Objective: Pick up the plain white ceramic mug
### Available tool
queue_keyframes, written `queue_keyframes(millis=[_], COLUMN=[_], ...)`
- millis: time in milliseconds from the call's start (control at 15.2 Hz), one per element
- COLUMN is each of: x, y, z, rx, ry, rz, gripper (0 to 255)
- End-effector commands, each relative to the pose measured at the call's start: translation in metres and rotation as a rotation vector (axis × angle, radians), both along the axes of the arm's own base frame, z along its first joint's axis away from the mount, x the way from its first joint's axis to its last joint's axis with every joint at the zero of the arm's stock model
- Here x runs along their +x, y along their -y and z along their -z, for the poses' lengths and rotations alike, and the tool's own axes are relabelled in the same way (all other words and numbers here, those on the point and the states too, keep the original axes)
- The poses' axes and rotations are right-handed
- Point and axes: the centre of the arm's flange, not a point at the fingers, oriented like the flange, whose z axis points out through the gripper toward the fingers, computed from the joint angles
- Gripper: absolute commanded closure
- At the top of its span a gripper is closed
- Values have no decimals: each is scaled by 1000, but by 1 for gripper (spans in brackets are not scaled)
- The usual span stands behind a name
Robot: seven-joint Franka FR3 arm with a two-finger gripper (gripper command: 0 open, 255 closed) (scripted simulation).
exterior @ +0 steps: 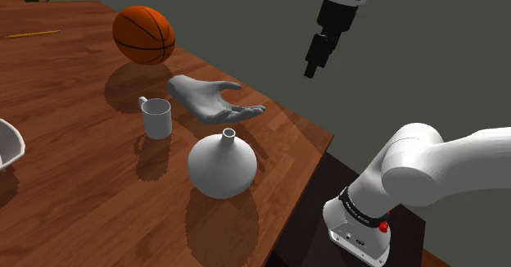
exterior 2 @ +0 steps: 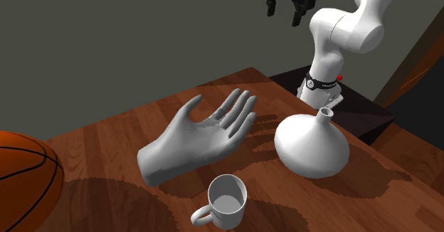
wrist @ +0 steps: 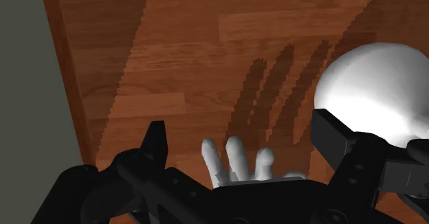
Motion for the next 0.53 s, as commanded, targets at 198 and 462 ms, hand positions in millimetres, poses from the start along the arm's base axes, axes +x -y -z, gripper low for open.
queue_keyframes(millis=[198, 462], x=[25, 58], y=[-24, -56], z=[18, 41], rx=[3, 8], ry=[7, 16], rz=[-13, -30], gripper=[0, 0])
